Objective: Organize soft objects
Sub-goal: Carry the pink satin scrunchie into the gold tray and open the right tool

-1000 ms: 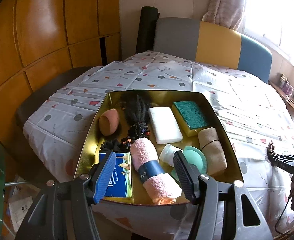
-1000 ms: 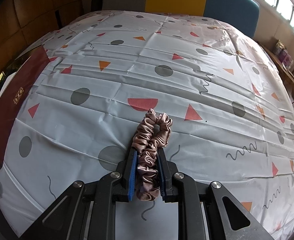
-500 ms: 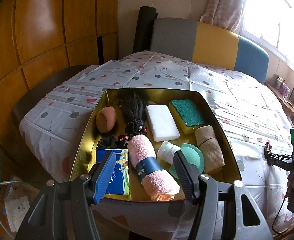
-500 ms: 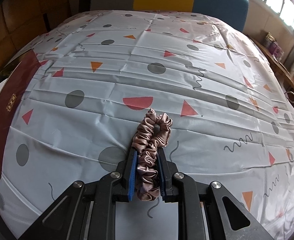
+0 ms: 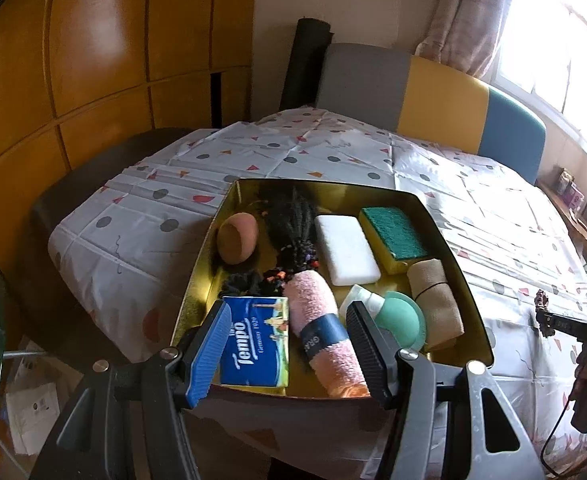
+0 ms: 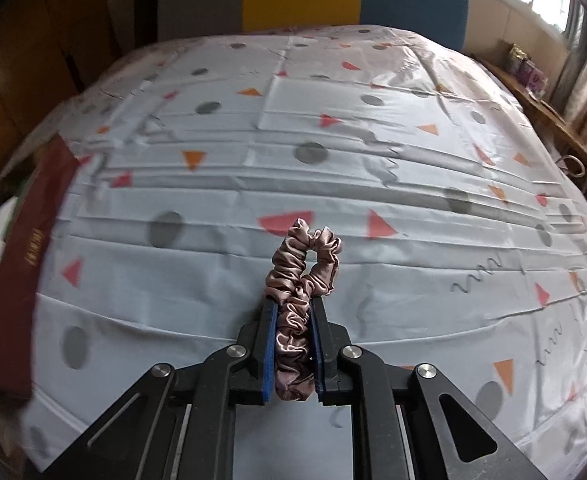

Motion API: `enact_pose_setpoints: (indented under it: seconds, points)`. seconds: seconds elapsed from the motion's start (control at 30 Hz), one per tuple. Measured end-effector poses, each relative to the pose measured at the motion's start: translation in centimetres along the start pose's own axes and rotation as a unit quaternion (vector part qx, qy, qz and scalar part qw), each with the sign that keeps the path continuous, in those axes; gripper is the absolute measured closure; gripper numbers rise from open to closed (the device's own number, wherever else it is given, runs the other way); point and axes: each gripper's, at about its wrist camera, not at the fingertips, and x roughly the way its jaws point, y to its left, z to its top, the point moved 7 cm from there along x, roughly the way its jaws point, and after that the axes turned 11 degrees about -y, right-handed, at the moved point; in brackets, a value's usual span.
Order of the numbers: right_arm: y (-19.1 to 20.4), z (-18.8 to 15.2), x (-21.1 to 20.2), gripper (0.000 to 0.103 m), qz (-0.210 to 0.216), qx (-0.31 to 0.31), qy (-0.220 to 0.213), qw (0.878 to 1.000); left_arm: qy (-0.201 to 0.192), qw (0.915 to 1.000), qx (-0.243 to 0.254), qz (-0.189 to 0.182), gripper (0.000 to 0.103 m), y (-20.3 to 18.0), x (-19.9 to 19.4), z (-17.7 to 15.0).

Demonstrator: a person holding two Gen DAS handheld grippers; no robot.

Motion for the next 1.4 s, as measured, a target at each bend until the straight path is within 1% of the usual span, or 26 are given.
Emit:
enact_pose_setpoints:
  seconds: [0.13,0.27,0.43,0.6,0.77,0.83,1.0,1.07,1.17,1.2,1.23,1.3,1.33,1.4]
  points:
    - [2.5,0.6,-0.8,0.088,0.022,-0.016,-0.014,1.0,0.002,1.0,-0.004,0.003,0.042,0.4,0.1,-0.2]
    - [5.6,1.4,-2.4,0.088,0.062,-0.024,-0.036,0.997,0.003,1.0,-0.004,0.005,0.042,0.5,0.2,-0.3]
    - [10.1,2.9,-4.6,0.088,0.118,-0.046,-0.057,0.99,0.008,0.9999,-0.003,0.007,0.042,0.6,0.5,-0.4]
    - [15.0,3.3,-6.1,0.088,0.175,-0.07,-0.058,0.98,0.009,0.9999,-0.004,0.008,0.042,0.8,0.6,-0.5]
    - [21.3,3.7,-6.8,0.088,0.241,-0.095,-0.042,0.965,0.013,0.9997,-0.011,0.015,0.042,1.7,0.7,-0.7]
    - [23.7,4.0,-6.5,0.088,0.256,-0.106,-0.035,0.96,0.015,0.9996,-0.013,0.02,0.042,2.1,0.7,-0.9]
    - [29.2,4.8,-4.2,0.088,0.272,-0.114,-0.008,0.955,0.018,0.9992,-0.021,0.03,0.042,3.2,0.8,-1.1]
    - [31.0,4.6,-3.0,0.088,0.286,-0.115,0.019,0.951,0.021,0.999,-0.021,0.032,0.042,3.5,1.0,-1.2]
    - [33.0,3.9,-1.2,0.086,0.271,-0.14,0.034,0.952,0.023,0.9988,-0.02,0.039,0.042,3.9,1.2,-1.2]
    - [33.4,3.5,-0.6,0.083,0.267,-0.147,0.039,0.952,0.024,0.9987,-0.02,0.04,0.042,4.0,1.4,-1.2]
    - [33.6,3.1,0.1,0.083,0.255,-0.155,0.044,0.953,0.026,0.9986,-0.021,0.041,0.042,4.0,1.5,-1.3]
    - [33.8,2.5,1.0,0.081,0.235,-0.175,0.042,0.955,0.025,0.9987,-0.02,0.04,0.042,3.9,1.5,-1.1]
    - [33.7,2.5,1.0,0.076,0.234,-0.178,0.037,0.955,0.023,0.9988,-0.018,0.039,0.042,3.7,1.5,-1.0]
    - [33.4,2.5,0.9,0.074,0.233,-0.178,0.032,0.955,0.022,0.999,-0.015,0.037,0.042,3.5,1.5,-0.9]
